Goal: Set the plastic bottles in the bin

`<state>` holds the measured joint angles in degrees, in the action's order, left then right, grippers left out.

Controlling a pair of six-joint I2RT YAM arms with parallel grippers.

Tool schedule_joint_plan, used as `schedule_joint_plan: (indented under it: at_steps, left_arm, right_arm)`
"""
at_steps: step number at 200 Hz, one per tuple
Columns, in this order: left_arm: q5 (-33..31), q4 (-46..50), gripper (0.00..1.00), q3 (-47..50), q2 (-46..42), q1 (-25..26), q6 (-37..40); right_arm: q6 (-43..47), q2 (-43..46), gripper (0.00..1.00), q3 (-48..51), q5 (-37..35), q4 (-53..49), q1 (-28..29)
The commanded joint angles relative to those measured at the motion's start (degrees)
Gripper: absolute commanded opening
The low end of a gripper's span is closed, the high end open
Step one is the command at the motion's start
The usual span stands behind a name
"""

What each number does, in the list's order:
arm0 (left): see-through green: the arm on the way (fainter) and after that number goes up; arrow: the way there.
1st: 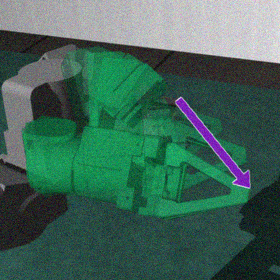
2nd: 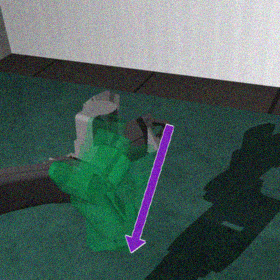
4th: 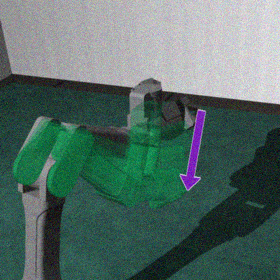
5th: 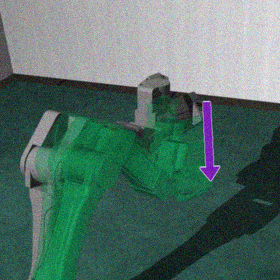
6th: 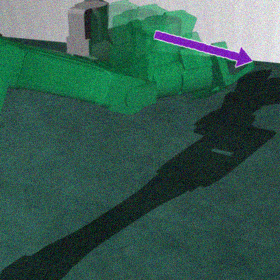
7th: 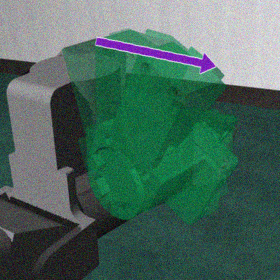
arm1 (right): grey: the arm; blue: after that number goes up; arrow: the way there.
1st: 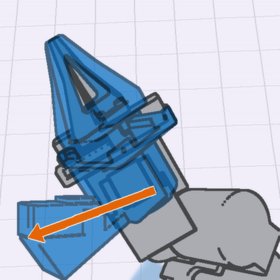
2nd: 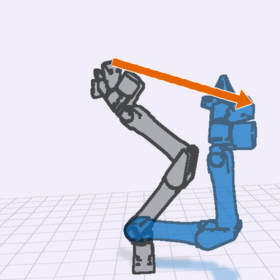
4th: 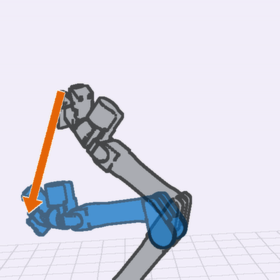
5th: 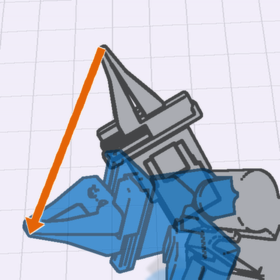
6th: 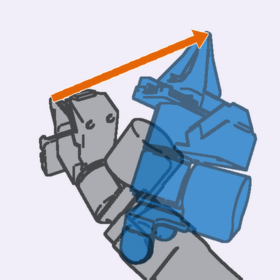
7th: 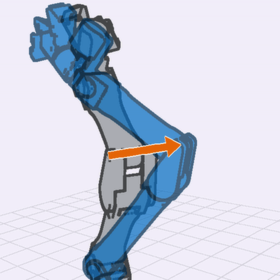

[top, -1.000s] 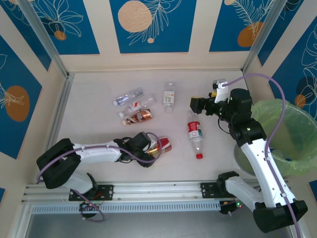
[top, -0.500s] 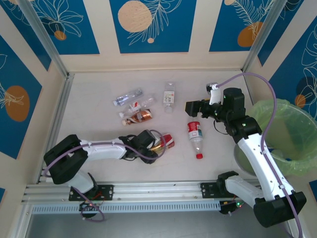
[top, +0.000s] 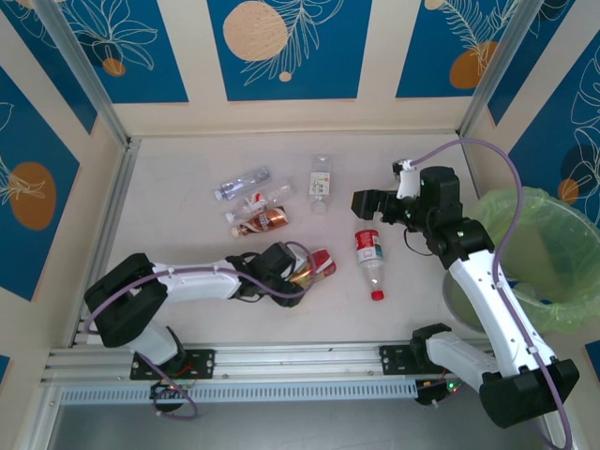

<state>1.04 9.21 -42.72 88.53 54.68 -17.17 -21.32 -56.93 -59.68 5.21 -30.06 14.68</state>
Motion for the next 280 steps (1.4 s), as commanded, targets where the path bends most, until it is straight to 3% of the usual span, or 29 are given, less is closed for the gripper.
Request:
schedule_joint_plan:
  at_steps: [1,63,117,172,236,280]
  left_arm:
    - [7.30,-4.09,0.56,-0.84,-2.80,-3.26,-3.59]
    - [19.69,-8.93,0.56,-1.05,-8.10,-12.96,-9.37]
    - [21.38,-10.56,0.56,-4.27,-9.60,-13.79,-9.11]
    - [21.29,-11.76,0.57,-6.91,-9.02,-13.73,-7.58]
    - [21.97,-9.38,0.58,-11.96,-5.86,-13.50,-4.66]
    - [21.06,-7.68,0.57,-13.26,-5.21,-12.51,-2.98]
  right_arm:
    - [-4.08,-2.02,1.00,-2.11,4.82,-1.42,0.19]
    - [-17.46,-5.39,1.00,-1.07,8.75,6.55,0.18]
    - [-32.01,-10.24,1.00,2.32,14.73,17.60,0.91]
    - [-30.47,-15.32,0.99,0.13,14.38,16.09,3.31]
    - [-27.17,-19.93,1.00,-3.00,18.89,15.00,5.35]
    - [-26.17,-21.03,0.89,-4.36,15.42,13.98,7.03]
